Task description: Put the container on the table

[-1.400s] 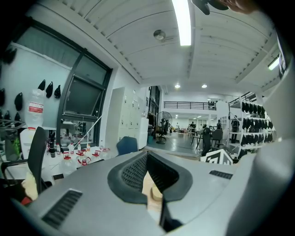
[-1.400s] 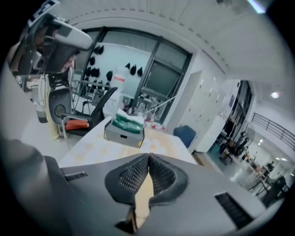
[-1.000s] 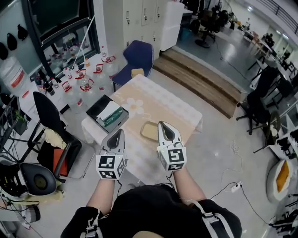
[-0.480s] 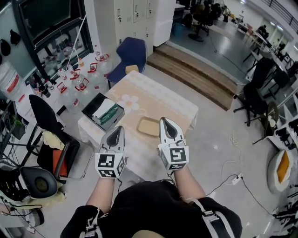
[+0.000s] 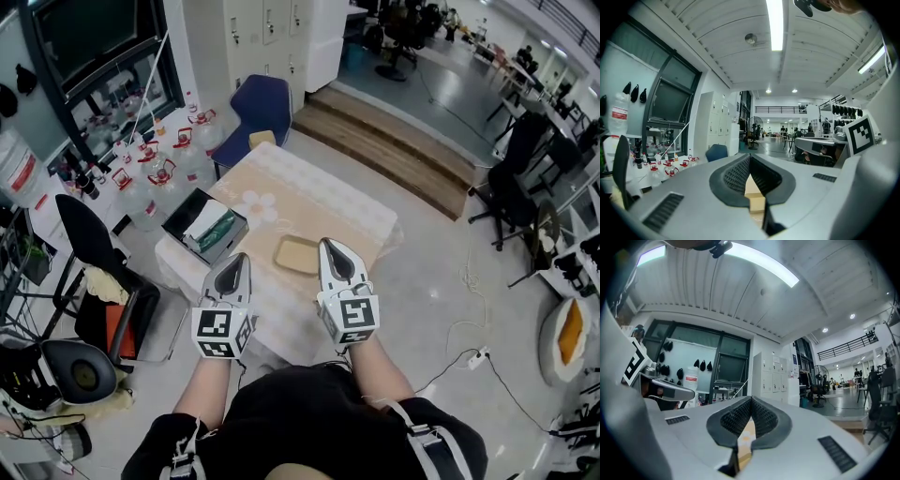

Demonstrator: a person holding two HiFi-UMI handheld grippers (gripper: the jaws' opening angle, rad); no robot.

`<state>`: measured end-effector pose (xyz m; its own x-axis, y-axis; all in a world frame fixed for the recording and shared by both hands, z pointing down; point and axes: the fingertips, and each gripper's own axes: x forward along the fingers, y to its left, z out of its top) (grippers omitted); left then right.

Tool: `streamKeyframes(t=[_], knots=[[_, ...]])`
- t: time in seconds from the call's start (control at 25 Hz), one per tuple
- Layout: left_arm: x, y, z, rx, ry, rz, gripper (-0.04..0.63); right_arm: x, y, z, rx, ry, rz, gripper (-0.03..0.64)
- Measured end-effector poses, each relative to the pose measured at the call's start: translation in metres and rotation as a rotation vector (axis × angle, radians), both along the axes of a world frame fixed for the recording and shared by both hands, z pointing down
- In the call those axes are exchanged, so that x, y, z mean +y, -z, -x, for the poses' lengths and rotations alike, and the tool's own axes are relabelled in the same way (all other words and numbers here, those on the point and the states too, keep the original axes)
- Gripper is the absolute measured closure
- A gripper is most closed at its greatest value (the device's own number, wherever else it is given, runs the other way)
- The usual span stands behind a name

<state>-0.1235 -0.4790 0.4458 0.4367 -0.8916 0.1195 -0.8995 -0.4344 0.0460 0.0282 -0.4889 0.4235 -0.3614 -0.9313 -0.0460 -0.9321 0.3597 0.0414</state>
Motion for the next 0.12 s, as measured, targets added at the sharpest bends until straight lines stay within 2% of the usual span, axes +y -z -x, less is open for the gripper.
streamKeyframes(t=[0.12], knots=[[-0.0017,0.001,-0.0017,-0.001,-0.003,0.001,0.581,-0.0016,0.0009,-0.001,-0.003,0.001,0.001,0.606]])
